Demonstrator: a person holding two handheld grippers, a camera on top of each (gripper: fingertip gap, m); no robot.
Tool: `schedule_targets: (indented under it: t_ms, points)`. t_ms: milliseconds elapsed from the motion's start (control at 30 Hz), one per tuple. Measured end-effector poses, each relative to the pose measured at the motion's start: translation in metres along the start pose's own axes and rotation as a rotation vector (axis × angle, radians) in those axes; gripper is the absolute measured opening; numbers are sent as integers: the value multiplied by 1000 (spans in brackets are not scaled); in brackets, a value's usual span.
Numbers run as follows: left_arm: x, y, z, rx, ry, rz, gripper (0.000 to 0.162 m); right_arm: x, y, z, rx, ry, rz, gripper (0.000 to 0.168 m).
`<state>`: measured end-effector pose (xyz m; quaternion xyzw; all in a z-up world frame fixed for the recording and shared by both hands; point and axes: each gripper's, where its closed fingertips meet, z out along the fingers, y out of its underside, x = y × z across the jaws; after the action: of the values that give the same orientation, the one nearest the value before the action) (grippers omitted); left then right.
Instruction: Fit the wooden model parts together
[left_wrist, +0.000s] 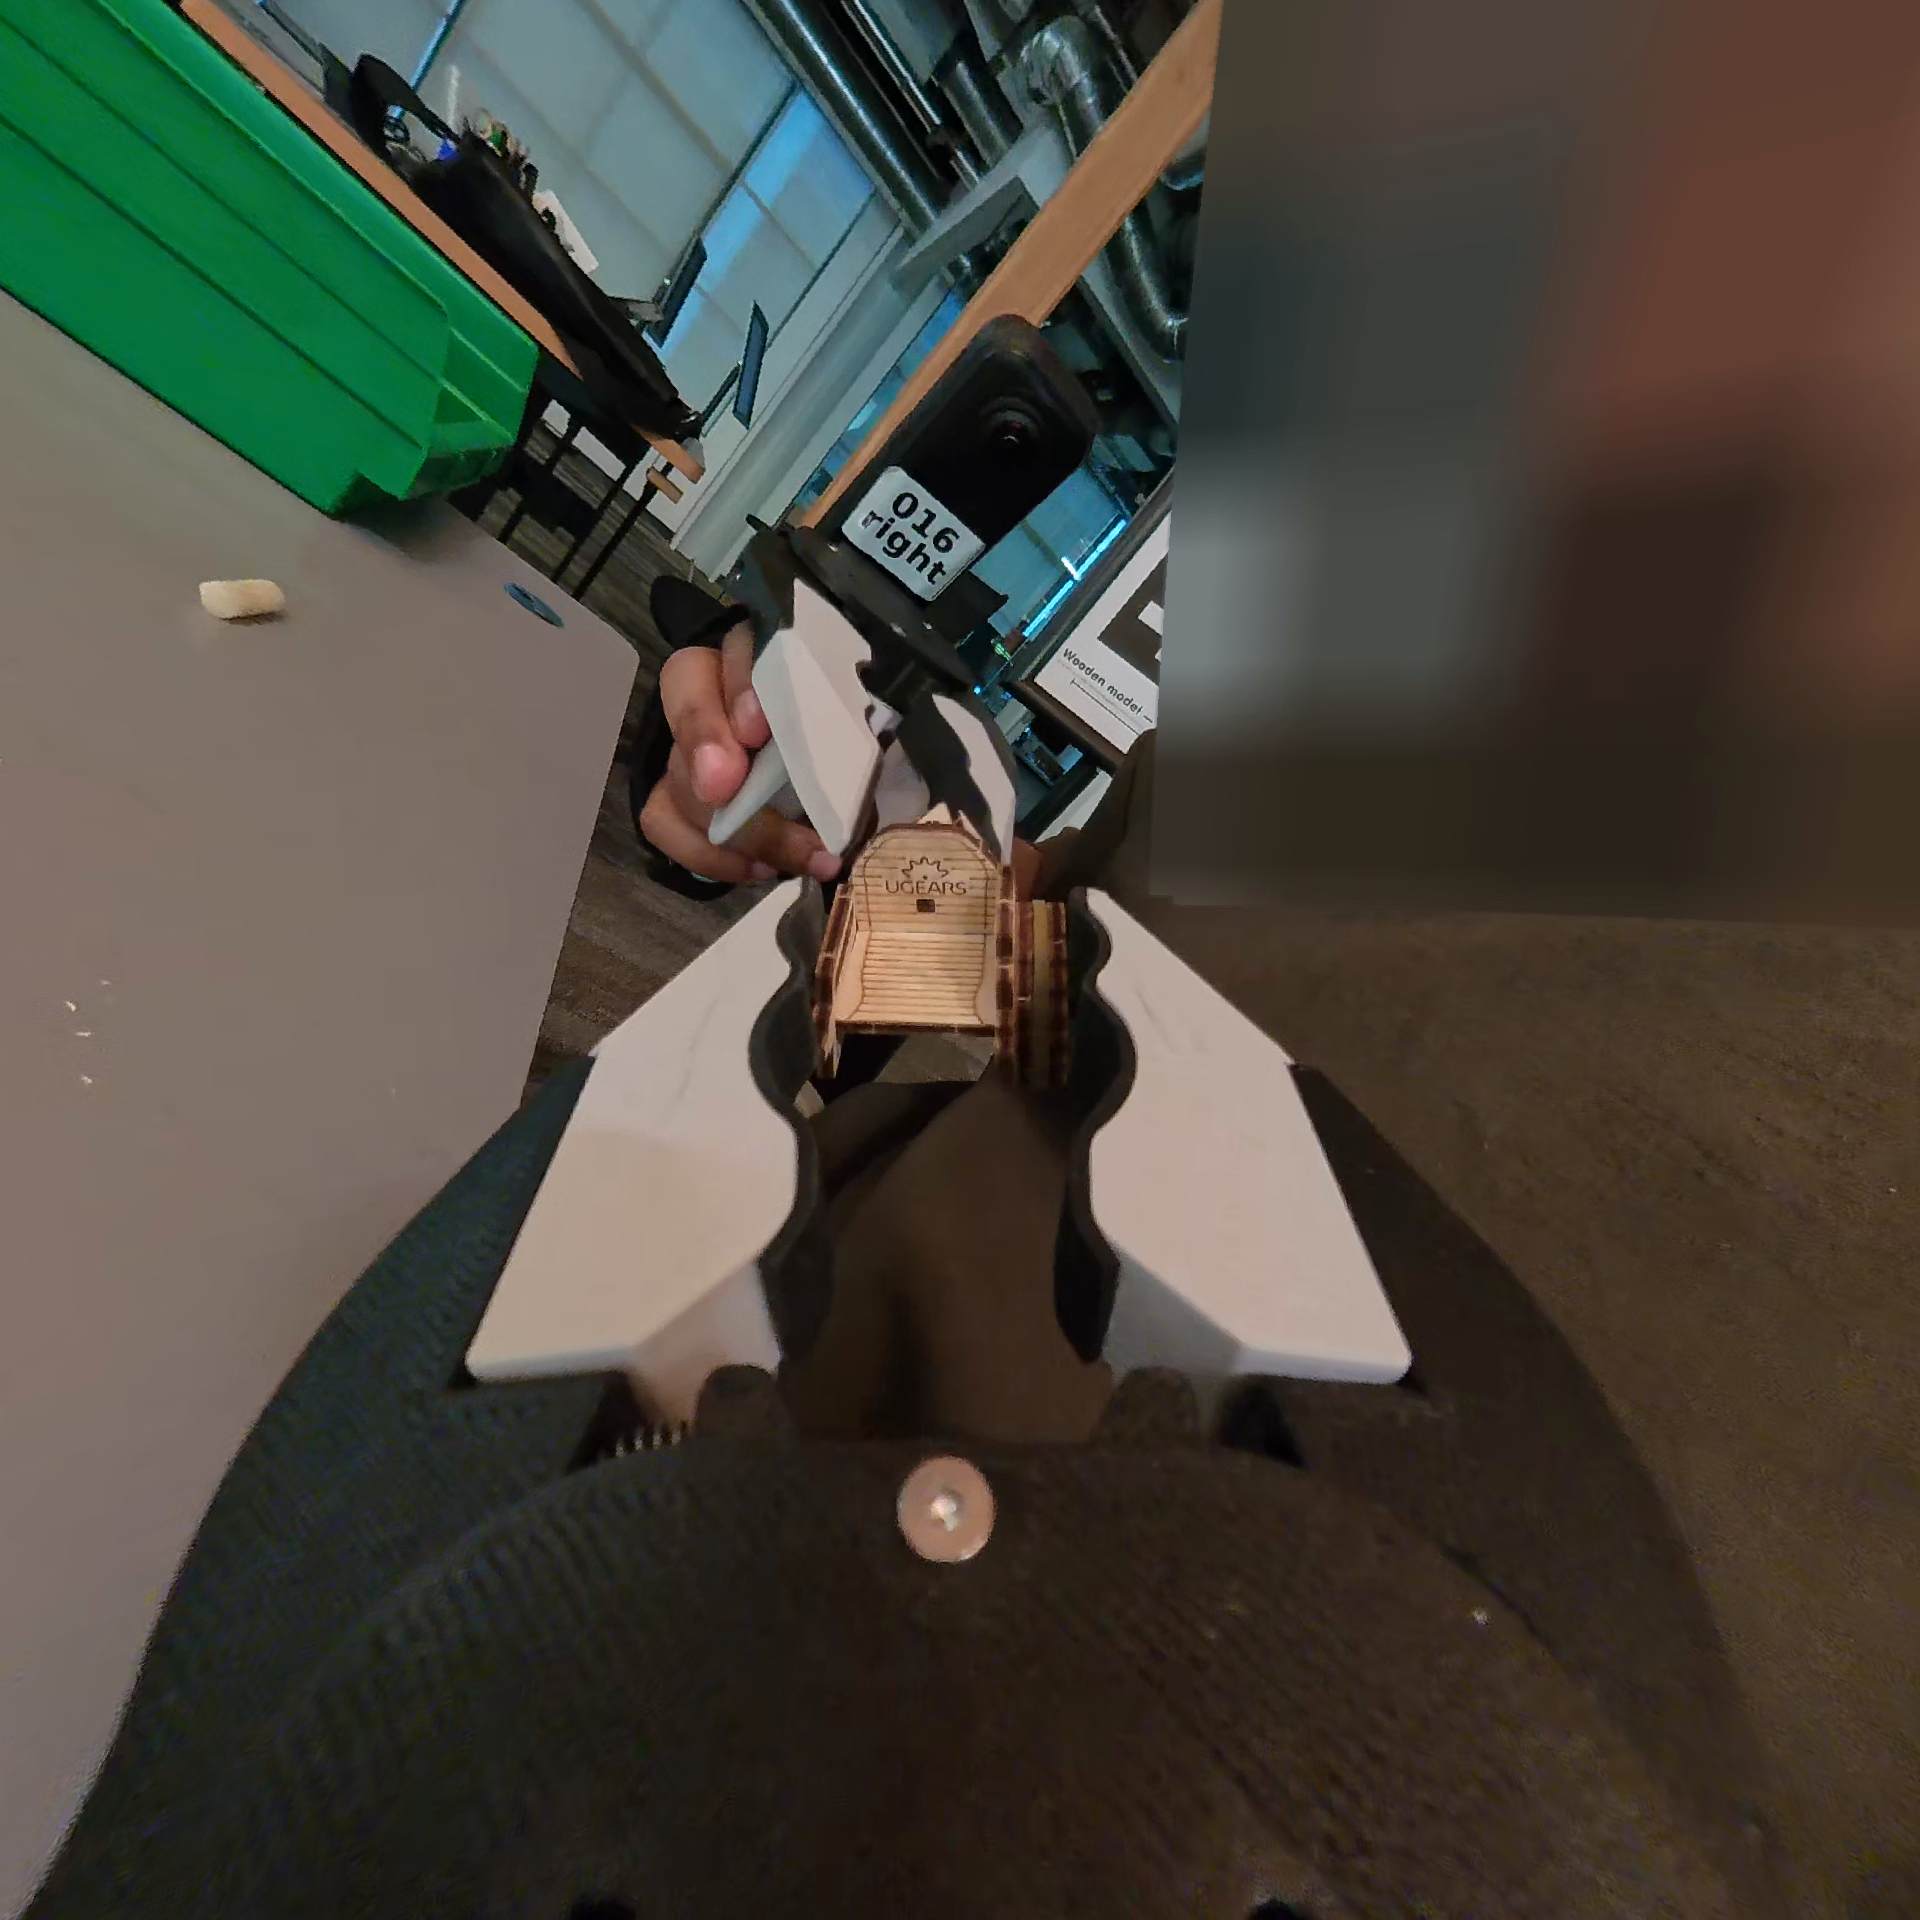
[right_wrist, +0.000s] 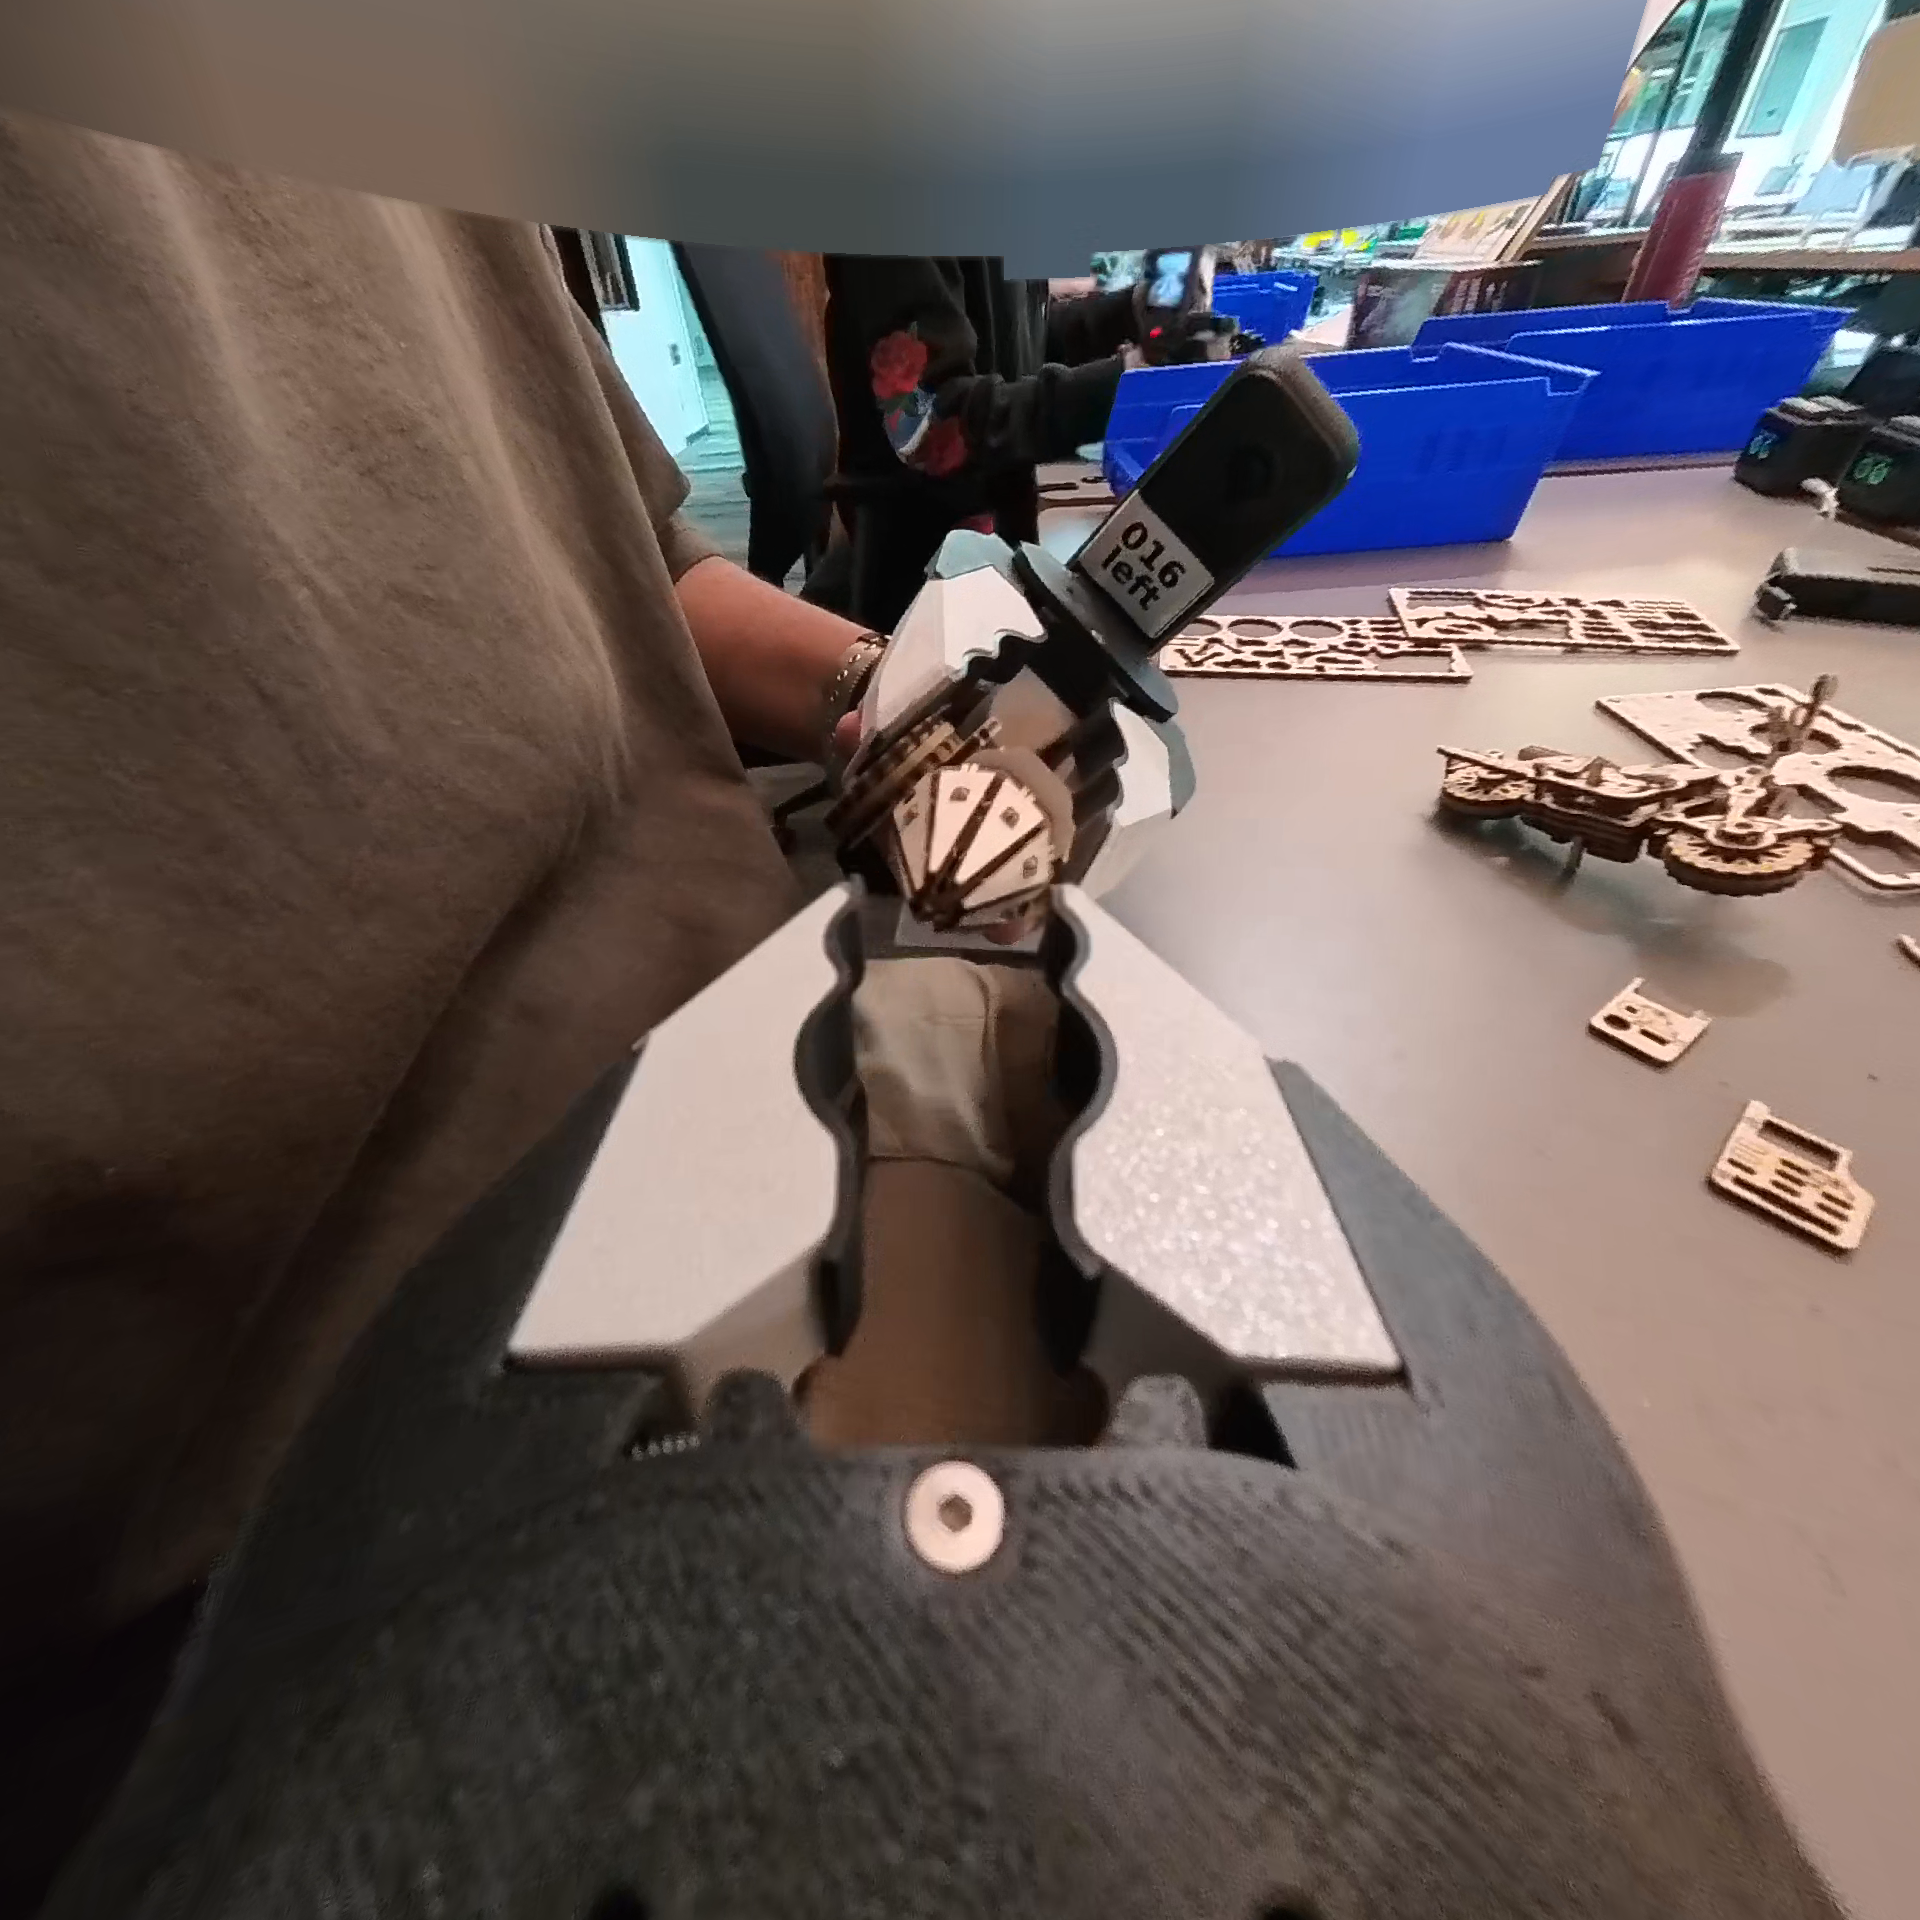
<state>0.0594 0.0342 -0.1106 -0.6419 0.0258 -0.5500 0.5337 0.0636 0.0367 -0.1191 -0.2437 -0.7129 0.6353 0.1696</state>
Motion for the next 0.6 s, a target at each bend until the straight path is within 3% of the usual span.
schedule_targets:
  t_ms: [167,467,600]
  points:
    - [1,2,0,-8,6,-5,43,-1,-4,-3,23,-1,-17,20]
    - [2,0,0,4,19,-13,43,-2,-6,-3,26,3,-33,19]
    - [5,-6,-2,38,22,21,43,5,-7,-4,35,26,12,34]
